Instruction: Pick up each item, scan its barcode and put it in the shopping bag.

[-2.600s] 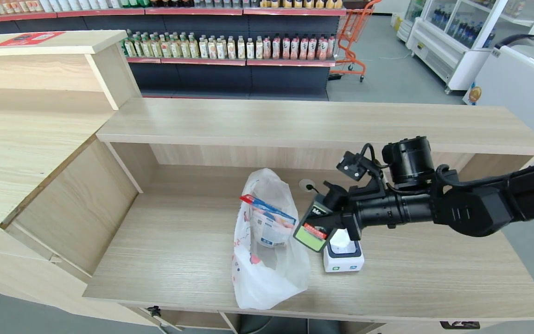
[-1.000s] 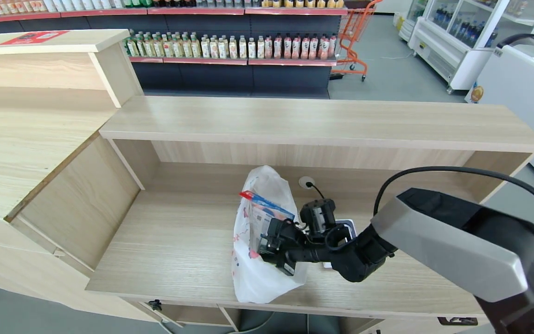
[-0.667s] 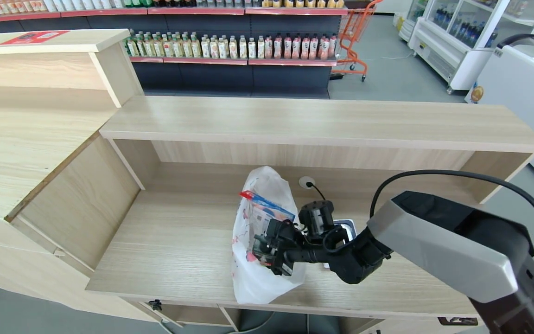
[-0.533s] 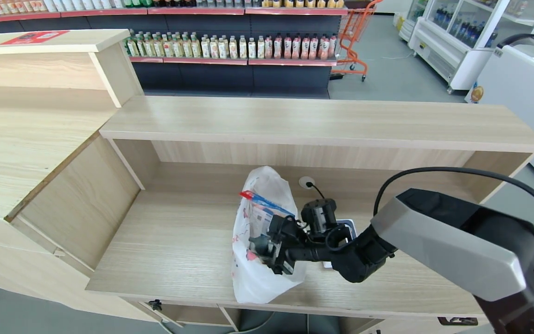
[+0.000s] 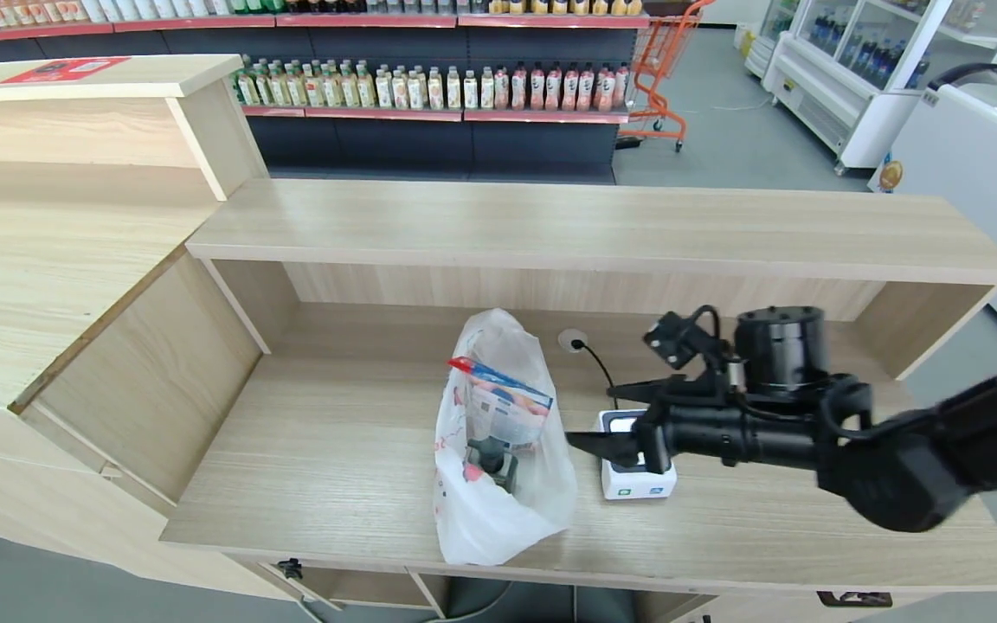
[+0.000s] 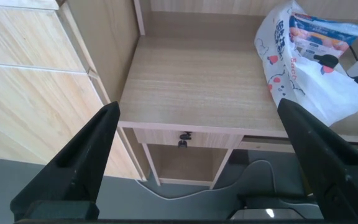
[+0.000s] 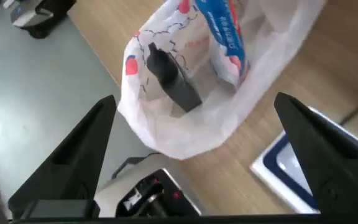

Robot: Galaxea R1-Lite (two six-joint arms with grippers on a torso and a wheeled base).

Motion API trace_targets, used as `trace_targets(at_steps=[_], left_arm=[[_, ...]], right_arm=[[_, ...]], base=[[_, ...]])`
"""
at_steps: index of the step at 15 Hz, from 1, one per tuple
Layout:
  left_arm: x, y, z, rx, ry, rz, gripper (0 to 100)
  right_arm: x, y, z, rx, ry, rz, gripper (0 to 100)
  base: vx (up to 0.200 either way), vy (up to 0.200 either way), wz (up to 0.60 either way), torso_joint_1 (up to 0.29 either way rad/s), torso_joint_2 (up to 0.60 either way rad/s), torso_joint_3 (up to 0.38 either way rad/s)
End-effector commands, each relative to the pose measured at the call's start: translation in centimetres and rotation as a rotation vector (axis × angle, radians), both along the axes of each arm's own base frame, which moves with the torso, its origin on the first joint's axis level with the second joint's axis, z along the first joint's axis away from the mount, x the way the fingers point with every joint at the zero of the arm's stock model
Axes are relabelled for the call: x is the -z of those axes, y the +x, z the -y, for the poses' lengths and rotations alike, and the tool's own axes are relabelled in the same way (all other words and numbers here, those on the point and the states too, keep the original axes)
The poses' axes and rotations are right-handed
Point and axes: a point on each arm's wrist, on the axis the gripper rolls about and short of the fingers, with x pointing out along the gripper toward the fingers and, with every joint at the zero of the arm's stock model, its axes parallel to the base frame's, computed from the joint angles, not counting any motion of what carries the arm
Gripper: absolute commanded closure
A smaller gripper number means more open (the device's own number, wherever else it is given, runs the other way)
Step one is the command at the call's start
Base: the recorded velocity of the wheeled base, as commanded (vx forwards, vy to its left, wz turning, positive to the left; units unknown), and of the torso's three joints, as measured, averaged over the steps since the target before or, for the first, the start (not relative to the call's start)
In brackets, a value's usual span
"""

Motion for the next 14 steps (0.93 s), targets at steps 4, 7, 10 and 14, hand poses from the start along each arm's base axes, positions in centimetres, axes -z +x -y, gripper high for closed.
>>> trace_targets(at_steps=[4, 7, 10, 14], left_arm=[[0.0, 0.0, 0.0, 0.000, 0.000, -0.001, 0], [0.0, 0.0, 0.0, 0.000, 0.000, -0.001, 0], [0.0, 0.0, 0.0, 0.000, 0.000, -0.001, 0], [0.0, 0.0, 0.0, 0.001, 0.000, -0.001, 0]], right_arm=[[-4.5, -13.1, 11.1, 0.435, 0.024, 0.088, 0], [-0.8, -21.6, 13.1, 0.621, -0.017, 0.130, 0], [1.8, -26.8, 14.2, 0.739, -0.006, 0.215, 0], [4.5, -30.6, 14.4, 0.846, 0.048, 0.278, 0]], base=[[0.000, 0.000, 0.00, 0.000, 0.00, 0.000], [0.000, 0.000, 0.00, 0.000, 0.00, 0.000], [0.000, 0.000, 0.00, 0.000, 0.00, 0.000], [0.000, 0.000, 0.00, 0.000, 0.00, 0.000]])
